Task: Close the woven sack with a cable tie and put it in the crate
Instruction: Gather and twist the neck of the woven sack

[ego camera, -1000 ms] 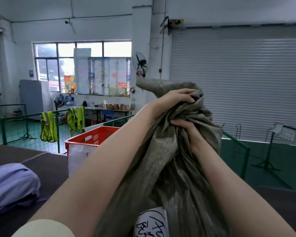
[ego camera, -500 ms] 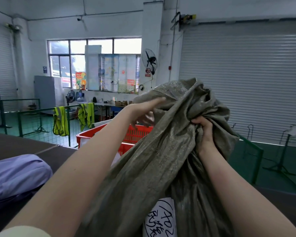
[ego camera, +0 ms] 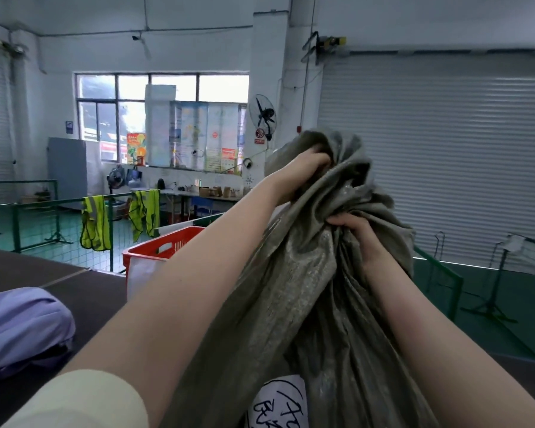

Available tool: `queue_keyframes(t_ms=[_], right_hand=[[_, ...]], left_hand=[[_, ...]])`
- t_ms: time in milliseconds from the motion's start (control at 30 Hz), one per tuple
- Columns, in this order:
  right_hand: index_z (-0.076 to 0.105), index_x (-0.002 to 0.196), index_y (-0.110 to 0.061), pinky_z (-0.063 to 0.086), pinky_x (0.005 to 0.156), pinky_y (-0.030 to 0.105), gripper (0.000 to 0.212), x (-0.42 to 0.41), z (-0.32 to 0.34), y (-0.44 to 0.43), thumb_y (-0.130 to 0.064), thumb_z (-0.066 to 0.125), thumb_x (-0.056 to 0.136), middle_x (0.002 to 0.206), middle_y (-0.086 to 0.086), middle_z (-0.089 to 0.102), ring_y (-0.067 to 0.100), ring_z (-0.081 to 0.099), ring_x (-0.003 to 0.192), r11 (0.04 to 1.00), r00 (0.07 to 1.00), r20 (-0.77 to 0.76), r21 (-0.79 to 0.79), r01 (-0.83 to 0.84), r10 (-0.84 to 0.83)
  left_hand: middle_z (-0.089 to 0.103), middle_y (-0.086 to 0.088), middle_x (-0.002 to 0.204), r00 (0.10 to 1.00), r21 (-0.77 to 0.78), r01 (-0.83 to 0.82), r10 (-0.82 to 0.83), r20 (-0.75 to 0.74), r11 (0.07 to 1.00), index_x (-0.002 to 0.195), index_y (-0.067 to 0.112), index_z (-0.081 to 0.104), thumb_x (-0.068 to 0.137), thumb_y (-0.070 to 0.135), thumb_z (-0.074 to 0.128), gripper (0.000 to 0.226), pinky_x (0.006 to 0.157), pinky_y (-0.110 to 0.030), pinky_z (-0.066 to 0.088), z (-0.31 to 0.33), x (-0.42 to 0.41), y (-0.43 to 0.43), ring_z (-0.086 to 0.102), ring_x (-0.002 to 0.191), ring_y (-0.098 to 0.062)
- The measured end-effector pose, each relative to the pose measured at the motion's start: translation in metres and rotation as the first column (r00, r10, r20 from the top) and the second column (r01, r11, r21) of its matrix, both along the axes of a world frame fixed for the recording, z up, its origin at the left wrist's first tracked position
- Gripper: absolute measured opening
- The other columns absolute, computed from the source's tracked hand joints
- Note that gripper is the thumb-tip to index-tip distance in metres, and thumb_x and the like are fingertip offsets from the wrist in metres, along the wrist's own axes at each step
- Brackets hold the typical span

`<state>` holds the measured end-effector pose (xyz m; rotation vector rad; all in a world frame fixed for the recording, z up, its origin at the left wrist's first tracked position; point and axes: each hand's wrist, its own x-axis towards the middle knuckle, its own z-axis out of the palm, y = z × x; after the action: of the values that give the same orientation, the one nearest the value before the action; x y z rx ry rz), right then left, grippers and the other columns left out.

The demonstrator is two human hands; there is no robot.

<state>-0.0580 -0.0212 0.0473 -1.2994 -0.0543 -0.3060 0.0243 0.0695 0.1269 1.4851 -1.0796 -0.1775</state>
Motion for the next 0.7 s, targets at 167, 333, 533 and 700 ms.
queue_keyframes(t_ms=[167,333,533,700], right_hand=[[0.074,0.068,-0.013,0.048,0.062,0.027,0.028,0.004,-0.001,0.0,-0.011,0.051,0.083,0.061,0.003,0.073,0.017,0.07,0.058,0.998,0.999,0.007,-0.024,0.051,-0.051],[0.07,0.092,-0.009,0.057,0.061,0.023,0.019,0.012,-0.008,0.004,-0.015,0.056,0.081,0.08,0.006,0.076,0.018,0.072,0.074,0.987,0.98,0.172,0.142,0.072,-0.096],[0.068,0.102,-0.006,0.058,0.063,0.026,0.029,0.015,-0.007,0.0,-0.023,0.055,0.082,0.086,0.01,0.076,0.021,0.072,0.075,0.981,0.993,0.07,0.174,0.084,-0.097],[0.071,0.104,-0.01,0.056,0.073,0.025,0.029,0.013,0.011,0.007,-0.022,0.061,0.079,0.094,0.006,0.076,0.017,0.072,0.088,0.987,0.983,0.143,-0.093,0.129,-0.115]], left_hand=[[0.058,-0.009,0.111,0.948,-0.029,0.278,-0.279,-0.154,0.96,0.134,0.01,0.042,0.089,0.003,0.035,0.047,0.101,-0.037,0.042,0.001,0.004,-0.011,0.056,0.103,-0.024],[0.065,-0.004,0.103,0.996,0.025,0.083,-0.082,-0.035,0.996,0.107,0.016,0.061,0.089,0.029,0.046,0.027,0.105,-0.044,0.04,0.001,0.019,0.005,0.059,0.096,-0.019],[0.063,0.009,0.105,0.969,0.344,0.229,-0.248,0.012,0.911,0.111,0.026,0.053,0.05,0.074,0.064,0.078,0.081,-0.012,0.052,-0.051,0.02,0.071,0.064,0.093,-0.003],[0.056,0.004,0.128,0.991,0.329,0.014,-0.057,0.121,0.944,0.128,0.018,0.049,0.071,0.035,0.074,0.064,0.103,-0.024,0.041,-0.086,0.005,0.045,0.053,0.114,-0.007]])
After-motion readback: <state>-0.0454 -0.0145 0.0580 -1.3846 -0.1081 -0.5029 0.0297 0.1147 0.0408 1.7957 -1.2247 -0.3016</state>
